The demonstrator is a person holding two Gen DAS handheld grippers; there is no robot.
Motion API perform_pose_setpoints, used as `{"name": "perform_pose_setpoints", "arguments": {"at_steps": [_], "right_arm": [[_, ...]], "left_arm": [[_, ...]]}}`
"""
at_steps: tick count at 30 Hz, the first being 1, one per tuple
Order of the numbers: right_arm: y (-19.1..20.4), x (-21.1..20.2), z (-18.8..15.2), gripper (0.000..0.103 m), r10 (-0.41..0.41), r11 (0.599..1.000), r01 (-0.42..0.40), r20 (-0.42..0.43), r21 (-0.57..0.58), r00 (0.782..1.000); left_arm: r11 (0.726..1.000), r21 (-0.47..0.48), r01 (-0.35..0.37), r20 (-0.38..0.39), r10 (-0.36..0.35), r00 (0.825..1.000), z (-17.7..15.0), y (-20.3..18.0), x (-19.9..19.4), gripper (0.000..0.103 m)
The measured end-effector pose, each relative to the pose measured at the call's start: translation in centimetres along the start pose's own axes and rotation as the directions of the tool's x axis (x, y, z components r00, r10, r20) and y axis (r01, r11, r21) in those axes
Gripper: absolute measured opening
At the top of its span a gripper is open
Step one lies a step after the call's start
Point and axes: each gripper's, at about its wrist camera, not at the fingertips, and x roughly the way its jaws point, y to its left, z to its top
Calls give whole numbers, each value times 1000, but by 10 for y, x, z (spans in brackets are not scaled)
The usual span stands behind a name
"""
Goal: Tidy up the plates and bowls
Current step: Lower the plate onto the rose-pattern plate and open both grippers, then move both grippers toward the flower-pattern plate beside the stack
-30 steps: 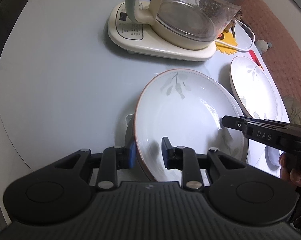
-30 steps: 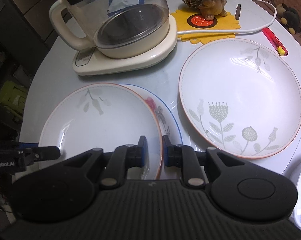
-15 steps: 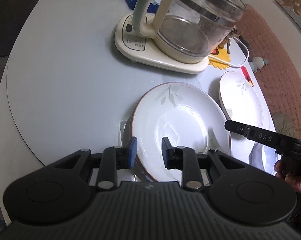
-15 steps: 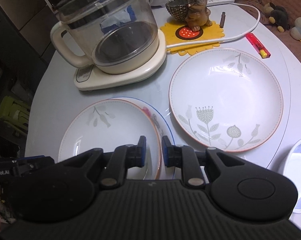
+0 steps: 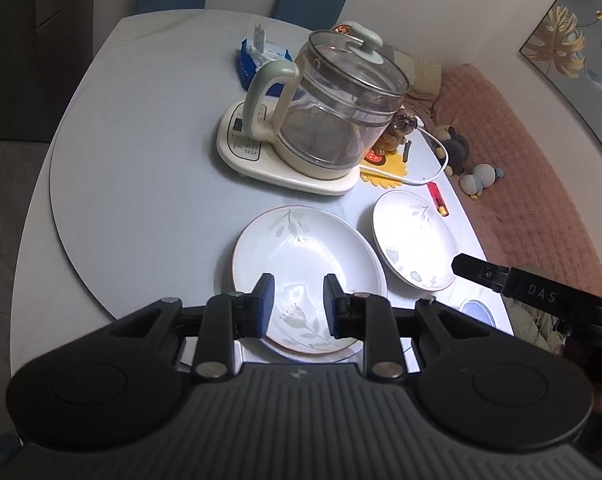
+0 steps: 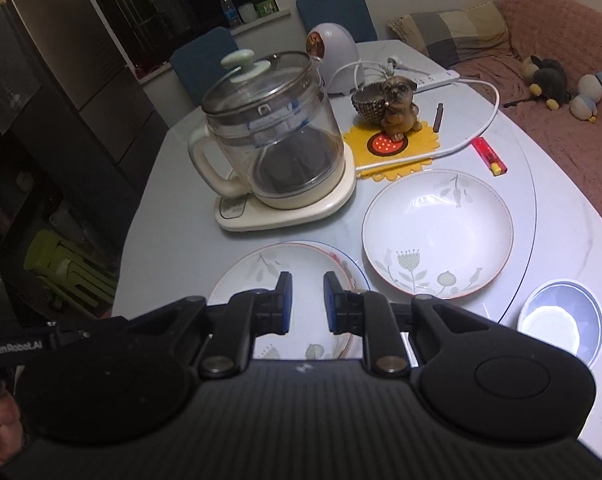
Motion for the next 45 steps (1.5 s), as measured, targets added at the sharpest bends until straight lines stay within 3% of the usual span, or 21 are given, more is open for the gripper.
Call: {"name": "perform_pose_setpoints", "arguments": {"at_steps": [8, 22, 37, 43, 45], "right_arm": [[18, -68, -20, 20, 16, 999, -12, 69, -53, 998], [36, -136, -69, 20, 55, 995, -49, 65, -85, 996], [2, -165, -75, 21, 163, 971, -153, 41, -185, 986], [-17, -174, -78, 21, 166, 968, -155, 41, -195, 985], [-20, -177, -80, 21, 158, 967, -145, 46, -212, 986]], "left_arm": [[999, 45, -2, 76, -2, 997, -33, -19, -59, 29], [998, 62, -20, 138, 11, 990, -111, -34, -152, 29], [995, -22, -98, 210, 100, 973, -158, -88, -177, 29], [992, -29, -119, 225, 123, 967, -172, -111, -180, 29], [992, -22, -124, 229, 126, 965, -174, -115, -179, 33]]}}
